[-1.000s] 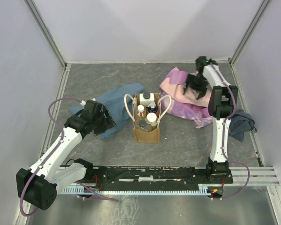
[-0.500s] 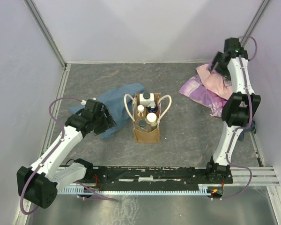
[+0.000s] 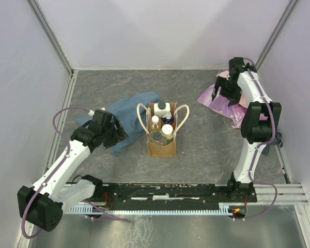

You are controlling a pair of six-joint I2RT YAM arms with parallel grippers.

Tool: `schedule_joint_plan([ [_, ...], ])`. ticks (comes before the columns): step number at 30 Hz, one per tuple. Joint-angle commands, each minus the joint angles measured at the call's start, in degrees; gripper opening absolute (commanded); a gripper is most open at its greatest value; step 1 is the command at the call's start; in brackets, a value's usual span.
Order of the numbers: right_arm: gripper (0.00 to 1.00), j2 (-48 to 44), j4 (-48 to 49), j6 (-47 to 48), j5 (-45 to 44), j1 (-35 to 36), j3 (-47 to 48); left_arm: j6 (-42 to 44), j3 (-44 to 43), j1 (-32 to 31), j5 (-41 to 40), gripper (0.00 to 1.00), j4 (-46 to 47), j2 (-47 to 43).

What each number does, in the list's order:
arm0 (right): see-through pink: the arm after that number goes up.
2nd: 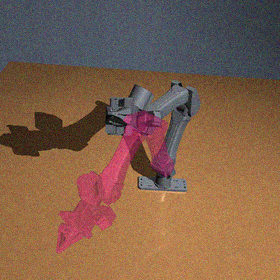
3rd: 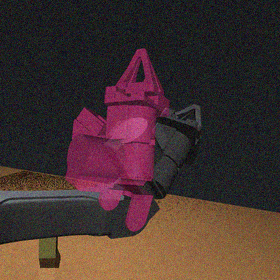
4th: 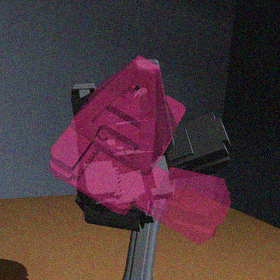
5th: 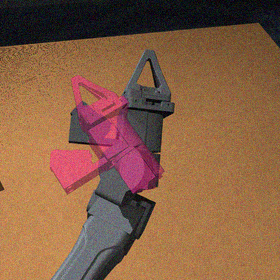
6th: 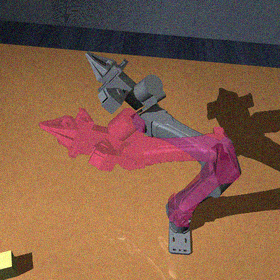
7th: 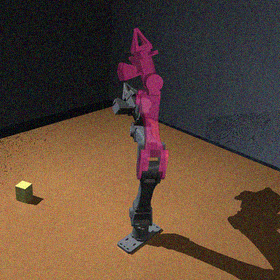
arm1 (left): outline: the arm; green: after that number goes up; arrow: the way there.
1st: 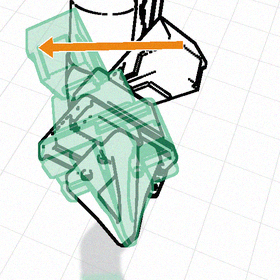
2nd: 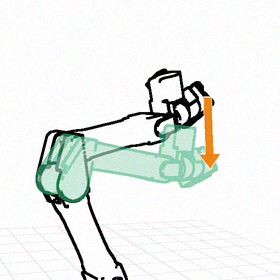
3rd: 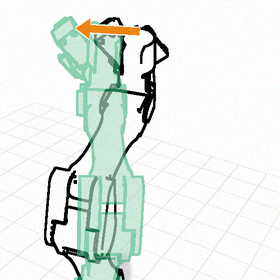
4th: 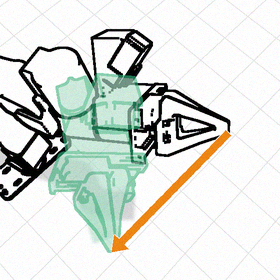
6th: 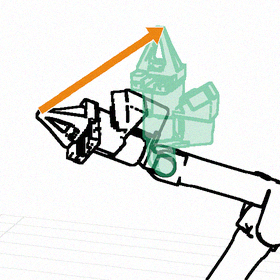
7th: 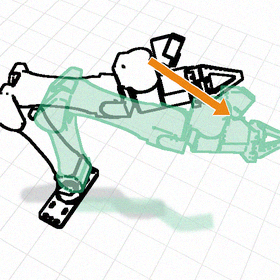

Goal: Take the personal care products out of the canvas bag

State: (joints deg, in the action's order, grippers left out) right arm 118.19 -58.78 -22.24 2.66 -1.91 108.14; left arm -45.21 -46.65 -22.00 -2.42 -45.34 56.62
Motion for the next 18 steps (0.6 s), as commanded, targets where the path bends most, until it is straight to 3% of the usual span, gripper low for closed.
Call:
schedule_joint_plan([
  [1,0.93,-0.46,0.11,-0.87,0.8,0.87,-3.38,-1.55,-0.68,-0.31,-0.35,0.75,0.56,-0.95],
  [10,0.98,10.12,-3.17,-2.61,-6.0,-0.21,2.14,-0.43,-2.01,-0.3,-1.57,0.75,0.55,1.75],
  [18,1.0,19.5,-8.43,-7.2,-11.65,-7.84,19.03,0.76,-3.09,-0.23,-2.11,0.76,2.81,3.19],
])
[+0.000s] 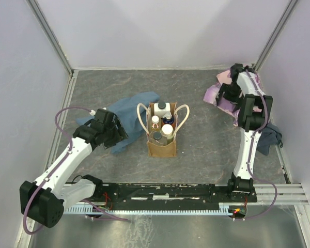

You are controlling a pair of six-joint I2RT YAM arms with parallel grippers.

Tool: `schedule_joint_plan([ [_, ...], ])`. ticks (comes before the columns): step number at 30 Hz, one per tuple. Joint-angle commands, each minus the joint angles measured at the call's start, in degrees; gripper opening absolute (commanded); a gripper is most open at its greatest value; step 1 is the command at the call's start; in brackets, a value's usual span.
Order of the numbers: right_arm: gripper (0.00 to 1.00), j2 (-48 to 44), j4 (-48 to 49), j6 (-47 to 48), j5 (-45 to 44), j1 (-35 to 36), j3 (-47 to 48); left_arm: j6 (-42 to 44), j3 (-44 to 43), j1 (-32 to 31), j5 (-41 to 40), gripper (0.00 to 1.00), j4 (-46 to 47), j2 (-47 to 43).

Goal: Take the personal care products out of the canvas bag

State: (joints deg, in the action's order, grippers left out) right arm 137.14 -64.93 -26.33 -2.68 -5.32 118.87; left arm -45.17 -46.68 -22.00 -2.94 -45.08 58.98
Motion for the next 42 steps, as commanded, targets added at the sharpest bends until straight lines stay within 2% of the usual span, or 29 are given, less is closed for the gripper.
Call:
schedule_joint_plan([
  [1,1.0,0.23,-1.27,-3.7,-7.05,-5.0,9.01,1.04,-3.34,-0.24,-2.02,0.76,2.83,1.66],
  [3,1.0,-1.64,0.7,-4.87,-7.65,-5.43,8.78,0.74,-4.06,-0.19,-3.12,0.76,2.94,3.84],
  [5,0.99,-4.15,1.55,-5.31,-2.38,-4.69,7.8,-0.25,-4.18,-0.19,-3.39,0.76,4.52,5.9],
  [7,0.99,-8.24,2.13,-5.15,-0.69,-1.62,5.43,-1.22,-4.08,-0.24,-3.34,0.75,7.09,8.48],
  [11,1.0,-21.03,7.06,-3.96,0.76,6.06,-4.16,-1.09,-8.42,-0.23,-2.47,0.7,7.92,18.38],
  [17,1.0,-39.67,11.08,-2.92,0.88,14.84,-17.47,0.54,-18.58,0.0,-5.09,0.7,5.03,30.55],
  [21,1.0,-49.74,11.04,-2.68,1.83,15.59,-21.26,0.04,-24.23,1.39,-5.35,0.7,4.12,38.17],
  [24,1.0,-53.71,10.56,-2.57,5.11,15.62,-22.4,-1.19,-27.52,3.29,-4.89,0.7,4.6,43.89],
  [29,1.0,-58.86,9.56,-2.69,7.51,15.93,-24.05,-3.25,-34.06,10.77,-2.52,0.69,2.75,52.76],
  [32,1.0,-61.01,8.94,-1.99,7.81,16.02,-25.01,-4.38,-33.23,18.05,-4.72,0.69,2.61,52.2],
  [35,1.0,-61.93,8.52,-1.27,8.55,15.99,-26.18,-6.42,-29.63,27.99,-4.2,0.69,2.95,49.34],
  [37,1.0,-62.36,8.96,-1.44,8.77,16.0,-27.78,-7.81,-26.56,33.65,-1.73,0.67,4.41,45.73],
  [42,1.0,-62.72,11.35,-2.66,13.03,16.29,-31.87,-9.14,-24.98,42.55,-8.46,0.66,5.23,32.9],
])
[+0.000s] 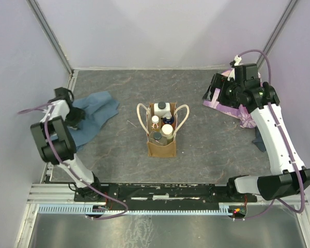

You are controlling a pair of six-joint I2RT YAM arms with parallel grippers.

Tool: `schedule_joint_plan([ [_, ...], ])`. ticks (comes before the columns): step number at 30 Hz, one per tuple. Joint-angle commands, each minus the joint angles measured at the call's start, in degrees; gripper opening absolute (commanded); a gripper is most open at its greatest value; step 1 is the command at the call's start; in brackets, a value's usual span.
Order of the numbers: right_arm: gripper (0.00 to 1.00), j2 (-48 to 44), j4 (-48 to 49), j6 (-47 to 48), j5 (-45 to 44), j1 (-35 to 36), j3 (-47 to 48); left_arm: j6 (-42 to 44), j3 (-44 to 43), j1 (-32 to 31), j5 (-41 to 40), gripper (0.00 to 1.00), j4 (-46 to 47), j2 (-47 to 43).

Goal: Take the personal care products out of the canvas bag

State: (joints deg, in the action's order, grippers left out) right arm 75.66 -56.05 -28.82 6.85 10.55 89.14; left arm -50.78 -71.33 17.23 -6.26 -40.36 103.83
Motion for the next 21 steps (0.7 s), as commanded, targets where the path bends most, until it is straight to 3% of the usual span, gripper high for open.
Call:
schedule_joint_plan([
  [1,1.0,-1.37,2.52,0.07,3.03,0.44,-2.41,-3.21,-1.1,3.78,-5.27,0.66,0.62,-14.07],
  [6,1.0,-0.57,2.34,0.41,3.77,0.53,-2.46,-0.45,-2.13,3.36,2.06,0.61,5.02,-19.09],
  [11,1.0,-1.97,2.91,0.08,4.09,0.57,-4.1,3.34,-1.3,3.33,2.94,0.59,-0.46,-15.17],
  [16,1.0,-2.44,3.05,-0.04,4.43,0.61,-5.29,4.16,4.22,3.47,2.59,0.6,2.29,-12.21],
  [21,1.0,-2.57,2.94,0.25,3.95,0.59,-5.78,4.5,2.32,3.27,2.66,0.59,2.89,-7.14],
])
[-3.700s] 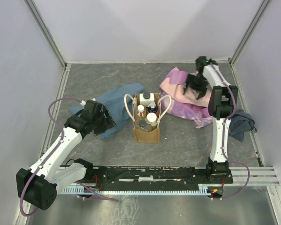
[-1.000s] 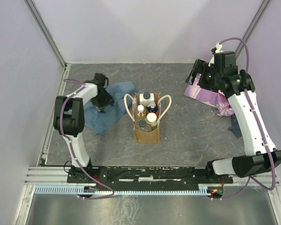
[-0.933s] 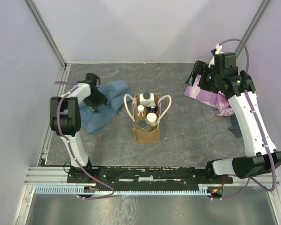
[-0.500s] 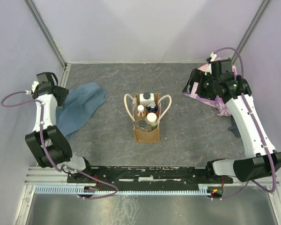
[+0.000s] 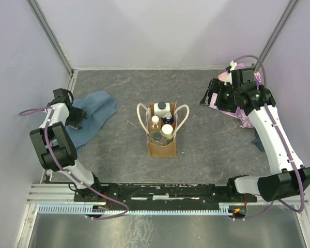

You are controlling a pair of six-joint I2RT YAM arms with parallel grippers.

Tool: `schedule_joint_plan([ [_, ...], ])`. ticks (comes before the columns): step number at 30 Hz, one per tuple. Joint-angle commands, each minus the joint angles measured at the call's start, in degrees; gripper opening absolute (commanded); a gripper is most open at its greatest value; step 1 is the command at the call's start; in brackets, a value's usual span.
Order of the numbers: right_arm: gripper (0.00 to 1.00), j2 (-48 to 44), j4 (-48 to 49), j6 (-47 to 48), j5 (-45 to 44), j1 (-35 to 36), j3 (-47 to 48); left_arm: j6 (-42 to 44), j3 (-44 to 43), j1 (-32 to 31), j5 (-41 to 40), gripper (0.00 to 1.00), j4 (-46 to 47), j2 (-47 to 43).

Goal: Take the personal care products out of the canvas bag

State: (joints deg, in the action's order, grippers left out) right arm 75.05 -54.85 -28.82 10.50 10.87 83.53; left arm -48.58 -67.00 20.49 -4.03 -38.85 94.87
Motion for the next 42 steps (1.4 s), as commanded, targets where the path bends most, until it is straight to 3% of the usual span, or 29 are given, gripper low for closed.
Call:
schedule_joint_plan([
  [1,1.0,-1.88,1.95,0.25,0.31,0.29,-0.46,2.56,-2.75,-0.07,0.47,0.59,1.58,3.0],
  [7,1.0,0.11,4.85,-1.15,1.57,0.36,-2.74,5.03,-12.72,-1.63,6.43,0.55,1.68,15.06],
  [12,1.0,2.33,5.59,-1.02,1.56,0.67,-2.42,5.26,-24.92,-8.35,9.46,0.54,0.85,24.22],
  [21,1.0,5.24,4.77,-0.63,-0.11,1.55,0.03,7.81,-66.21,-27.1,20.55,0.51,-6.25,44.98],
  [23,1.0,5.58,4.53,-0.42,-0.51,1.75,-0.03,7.93,-69.97,-29.09,21.56,0.5,-5.67,44.99],
  [28,1.0,5.63,4.42,-0.19,-1.09,2.04,-1.15,6.27,-60.81,-26.96,13.11,0.53,-5.51,35.04],
  [34,0.99,5.77,5.19,-0.94,-0.68,2.52,-1.73,8.16,-48.78,-22.88,12.31,0.53,-7.93,29.66],
  [42,1.0,3.87,4.05,-0.73,-2.24,2.88,-2.05,10.44,-50.55,-21.32,11.63,0.53,-9.6,34.46],
])
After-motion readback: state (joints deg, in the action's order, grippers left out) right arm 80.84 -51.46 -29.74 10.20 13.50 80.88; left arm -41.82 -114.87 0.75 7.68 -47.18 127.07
